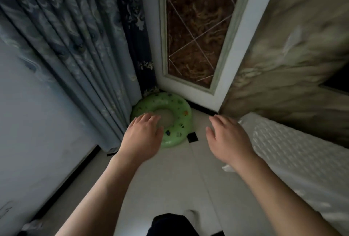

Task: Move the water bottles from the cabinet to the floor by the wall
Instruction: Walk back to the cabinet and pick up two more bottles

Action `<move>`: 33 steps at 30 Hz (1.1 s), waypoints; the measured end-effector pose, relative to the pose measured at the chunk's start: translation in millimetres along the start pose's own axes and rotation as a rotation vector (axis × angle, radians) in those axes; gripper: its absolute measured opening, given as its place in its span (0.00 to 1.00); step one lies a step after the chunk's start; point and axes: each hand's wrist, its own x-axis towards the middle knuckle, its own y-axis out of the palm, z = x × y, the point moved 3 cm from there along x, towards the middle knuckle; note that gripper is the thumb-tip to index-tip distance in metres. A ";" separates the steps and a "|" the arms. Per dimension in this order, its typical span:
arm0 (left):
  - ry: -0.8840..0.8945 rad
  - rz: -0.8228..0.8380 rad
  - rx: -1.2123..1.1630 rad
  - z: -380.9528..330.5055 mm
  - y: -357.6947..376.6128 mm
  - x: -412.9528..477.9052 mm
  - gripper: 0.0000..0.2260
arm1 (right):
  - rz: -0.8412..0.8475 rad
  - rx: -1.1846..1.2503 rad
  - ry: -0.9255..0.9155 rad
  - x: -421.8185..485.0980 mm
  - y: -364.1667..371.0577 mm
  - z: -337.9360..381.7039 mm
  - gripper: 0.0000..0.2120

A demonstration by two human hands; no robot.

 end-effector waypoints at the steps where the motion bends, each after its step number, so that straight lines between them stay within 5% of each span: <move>1: 0.011 0.005 0.003 -8.2 2.2 6.7 0.20 | -0.009 0.000 0.009 2.3 -1.0 -9.4 0.17; 14: 0.077 0.027 0.037 -111.2 31.8 57.3 0.13 | -0.008 0.001 0.106 4.1 -24.9 -128.2 0.18; 33: 0.169 0.099 0.006 -411.5 127.5 31.2 0.28 | -0.086 0.040 0.206 -137.8 -86.5 -400.7 0.16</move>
